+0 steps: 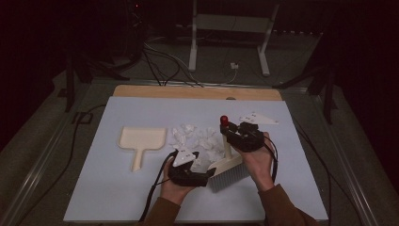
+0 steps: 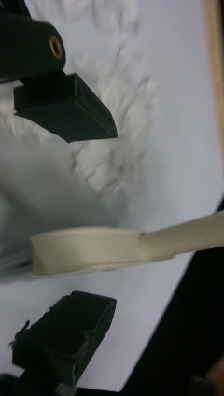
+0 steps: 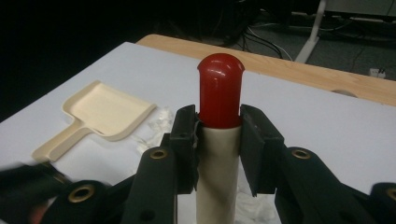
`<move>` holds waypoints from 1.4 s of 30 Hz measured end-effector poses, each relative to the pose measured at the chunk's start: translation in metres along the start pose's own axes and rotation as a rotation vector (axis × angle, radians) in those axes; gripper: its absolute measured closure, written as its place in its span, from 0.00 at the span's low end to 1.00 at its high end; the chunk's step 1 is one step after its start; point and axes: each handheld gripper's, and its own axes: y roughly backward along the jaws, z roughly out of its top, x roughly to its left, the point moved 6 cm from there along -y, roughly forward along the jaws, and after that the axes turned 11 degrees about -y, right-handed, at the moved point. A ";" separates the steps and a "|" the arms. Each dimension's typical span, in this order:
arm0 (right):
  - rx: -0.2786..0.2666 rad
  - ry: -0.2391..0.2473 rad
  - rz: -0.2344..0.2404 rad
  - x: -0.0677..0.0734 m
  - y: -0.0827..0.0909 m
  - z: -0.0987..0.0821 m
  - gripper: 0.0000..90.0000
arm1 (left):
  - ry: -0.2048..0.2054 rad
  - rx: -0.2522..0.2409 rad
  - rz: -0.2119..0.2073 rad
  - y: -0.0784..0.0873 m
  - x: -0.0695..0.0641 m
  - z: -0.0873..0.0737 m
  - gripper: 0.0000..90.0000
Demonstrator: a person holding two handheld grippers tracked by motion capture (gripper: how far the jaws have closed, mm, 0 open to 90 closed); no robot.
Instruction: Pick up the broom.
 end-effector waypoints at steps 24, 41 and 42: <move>0.117 0.011 0.110 -0.006 -0.007 -0.010 0.00 | 0.076 0.092 -0.208 -0.022 -0.010 -0.011 0.76; 0.114 0.040 0.289 -0.020 -0.002 -0.016 0.00 | 0.007 0.106 -0.252 -0.006 -0.009 -0.008 0.77; 0.120 0.047 0.298 -0.019 0.000 -0.018 0.00 | -0.001 0.107 -0.256 -0.004 -0.009 -0.008 0.77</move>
